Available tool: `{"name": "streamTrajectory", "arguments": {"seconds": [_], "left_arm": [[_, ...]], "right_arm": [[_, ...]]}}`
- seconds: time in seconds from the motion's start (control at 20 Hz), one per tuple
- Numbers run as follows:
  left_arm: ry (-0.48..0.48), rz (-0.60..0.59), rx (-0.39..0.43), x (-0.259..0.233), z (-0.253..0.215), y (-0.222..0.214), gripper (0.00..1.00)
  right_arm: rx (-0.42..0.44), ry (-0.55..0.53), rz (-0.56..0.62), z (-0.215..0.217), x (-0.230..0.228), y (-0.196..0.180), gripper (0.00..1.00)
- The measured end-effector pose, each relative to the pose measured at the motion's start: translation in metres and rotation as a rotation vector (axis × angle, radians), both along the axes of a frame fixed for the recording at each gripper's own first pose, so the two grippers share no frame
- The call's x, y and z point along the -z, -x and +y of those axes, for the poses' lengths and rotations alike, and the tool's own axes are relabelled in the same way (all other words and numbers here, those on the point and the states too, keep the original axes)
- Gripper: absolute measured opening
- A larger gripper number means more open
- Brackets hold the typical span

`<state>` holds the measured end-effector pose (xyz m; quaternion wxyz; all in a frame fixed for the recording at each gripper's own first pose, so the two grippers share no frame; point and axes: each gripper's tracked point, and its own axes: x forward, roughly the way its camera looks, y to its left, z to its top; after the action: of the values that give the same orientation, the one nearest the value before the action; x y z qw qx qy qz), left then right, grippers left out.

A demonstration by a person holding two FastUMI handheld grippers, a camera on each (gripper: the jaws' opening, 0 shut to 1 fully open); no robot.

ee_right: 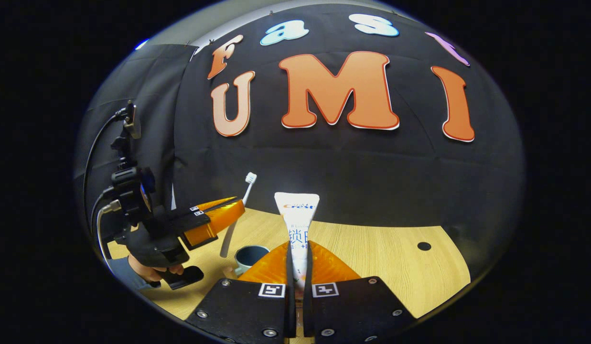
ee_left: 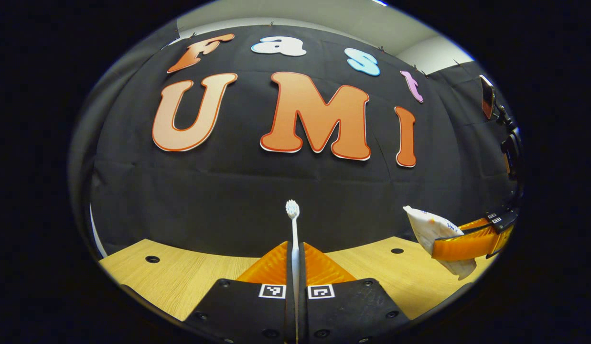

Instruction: Put the toothbrush and toothpaste on the desktop into the cup, then pick up the cup and place it on the coaster on the desktop.

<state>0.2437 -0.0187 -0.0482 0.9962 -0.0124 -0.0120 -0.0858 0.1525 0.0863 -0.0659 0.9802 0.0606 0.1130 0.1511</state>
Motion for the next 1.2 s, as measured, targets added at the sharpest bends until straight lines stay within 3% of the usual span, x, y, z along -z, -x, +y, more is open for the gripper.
{"name": "streamTrajectory", "arguments": {"seconds": [0.2,0.55,0.9,1.2], "left_arm": [[-0.018,-0.04,0.021,-0.003,-0.012,-0.017,0.02],[0.031,-0.039,0.041,0.009,-0.013,-0.026,0.02],[-0.013,0.084,0.08,0.042,-0.013,-0.024,0.02],[-0.007,0.091,0.082,0.049,-0.006,-0.028,0.04]], "right_arm": [[0.006,-0.007,-0.027,0.0,-0.004,-0.01,0.06],[0.008,-0.037,-0.074,0.009,-0.014,-0.03,0.06],[-0.025,-0.027,-0.085,0.032,-0.018,-0.028,0.06],[-0.045,-0.031,-0.083,0.044,-0.018,-0.027,0.06]]}}
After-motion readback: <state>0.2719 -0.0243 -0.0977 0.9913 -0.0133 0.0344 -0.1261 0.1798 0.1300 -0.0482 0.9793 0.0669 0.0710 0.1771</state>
